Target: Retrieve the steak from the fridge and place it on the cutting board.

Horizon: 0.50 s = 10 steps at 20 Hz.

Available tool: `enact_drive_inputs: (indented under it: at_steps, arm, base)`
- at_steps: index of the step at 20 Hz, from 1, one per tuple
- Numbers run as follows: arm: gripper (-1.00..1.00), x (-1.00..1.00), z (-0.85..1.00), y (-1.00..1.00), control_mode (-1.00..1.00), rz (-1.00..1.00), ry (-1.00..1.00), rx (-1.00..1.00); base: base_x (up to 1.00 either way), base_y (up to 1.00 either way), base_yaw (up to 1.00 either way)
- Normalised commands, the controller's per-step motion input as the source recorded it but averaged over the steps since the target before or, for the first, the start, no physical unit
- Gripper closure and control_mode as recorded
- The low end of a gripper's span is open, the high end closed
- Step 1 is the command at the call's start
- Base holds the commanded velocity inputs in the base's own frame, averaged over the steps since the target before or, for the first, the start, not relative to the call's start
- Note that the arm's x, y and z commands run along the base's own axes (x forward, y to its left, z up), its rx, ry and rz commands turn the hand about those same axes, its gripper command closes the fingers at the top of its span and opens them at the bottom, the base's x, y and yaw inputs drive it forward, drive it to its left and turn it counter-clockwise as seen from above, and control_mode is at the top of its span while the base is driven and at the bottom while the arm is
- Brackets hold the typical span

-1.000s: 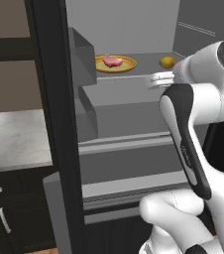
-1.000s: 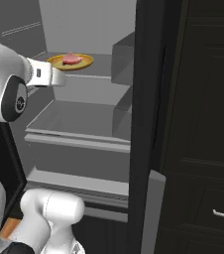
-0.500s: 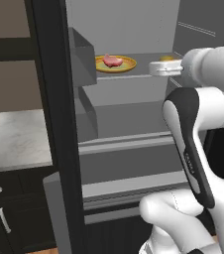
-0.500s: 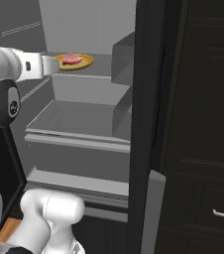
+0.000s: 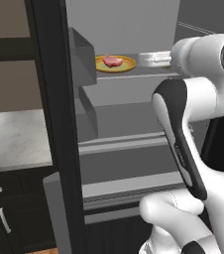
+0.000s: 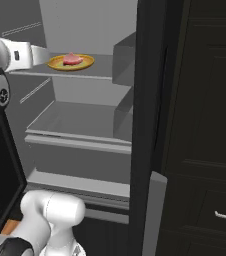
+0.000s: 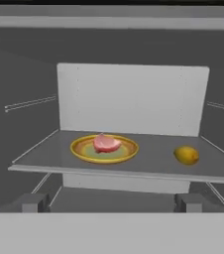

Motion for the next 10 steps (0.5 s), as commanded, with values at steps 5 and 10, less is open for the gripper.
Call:
enact_drive_inputs:
  at_steps: [5, 10]
  arm:
    - [-1.0, 0.36, -0.02, 0.28, -1.0, 0.0, 0.39, 0.0]
    - [-1.0, 0.42, -0.05, 0.11, -1.0, 0.0, 0.18, 0.0]
  base:
    - [0.0, 0.0, 0.0]
    - [0.0, 0.0, 0.0]
